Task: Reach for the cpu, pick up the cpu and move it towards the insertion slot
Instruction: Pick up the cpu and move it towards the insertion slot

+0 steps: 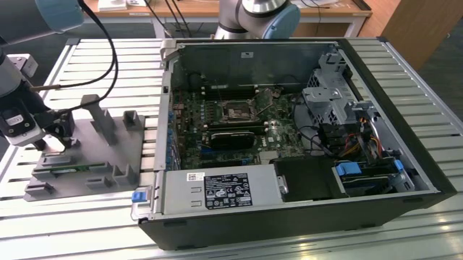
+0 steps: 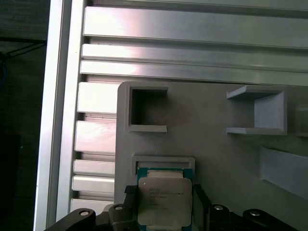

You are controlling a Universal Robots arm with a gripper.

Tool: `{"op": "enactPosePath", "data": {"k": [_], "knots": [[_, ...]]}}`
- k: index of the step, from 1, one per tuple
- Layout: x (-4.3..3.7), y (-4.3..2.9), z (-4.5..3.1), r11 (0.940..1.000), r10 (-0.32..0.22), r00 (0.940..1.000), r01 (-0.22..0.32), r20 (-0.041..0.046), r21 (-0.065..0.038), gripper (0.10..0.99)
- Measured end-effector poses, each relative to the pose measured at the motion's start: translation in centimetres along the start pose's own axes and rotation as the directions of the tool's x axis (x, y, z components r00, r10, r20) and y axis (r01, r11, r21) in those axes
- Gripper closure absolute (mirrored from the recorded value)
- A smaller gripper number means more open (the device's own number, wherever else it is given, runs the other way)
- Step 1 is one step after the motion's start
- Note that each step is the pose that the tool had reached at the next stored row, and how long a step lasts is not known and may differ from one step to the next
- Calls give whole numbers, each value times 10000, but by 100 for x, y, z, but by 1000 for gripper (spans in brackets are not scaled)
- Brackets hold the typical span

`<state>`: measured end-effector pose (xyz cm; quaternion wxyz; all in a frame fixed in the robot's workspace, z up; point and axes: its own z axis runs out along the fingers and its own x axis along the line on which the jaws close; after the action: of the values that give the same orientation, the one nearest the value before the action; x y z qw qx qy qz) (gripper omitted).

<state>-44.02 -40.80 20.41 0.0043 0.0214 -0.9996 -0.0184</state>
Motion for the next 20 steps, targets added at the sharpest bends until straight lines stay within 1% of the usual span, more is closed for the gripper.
{"op": "enactPosePath", "data": {"k": [20], "knots": [[0, 28, -107, 10000, 0, 10000, 0, 0, 0, 541]]}}
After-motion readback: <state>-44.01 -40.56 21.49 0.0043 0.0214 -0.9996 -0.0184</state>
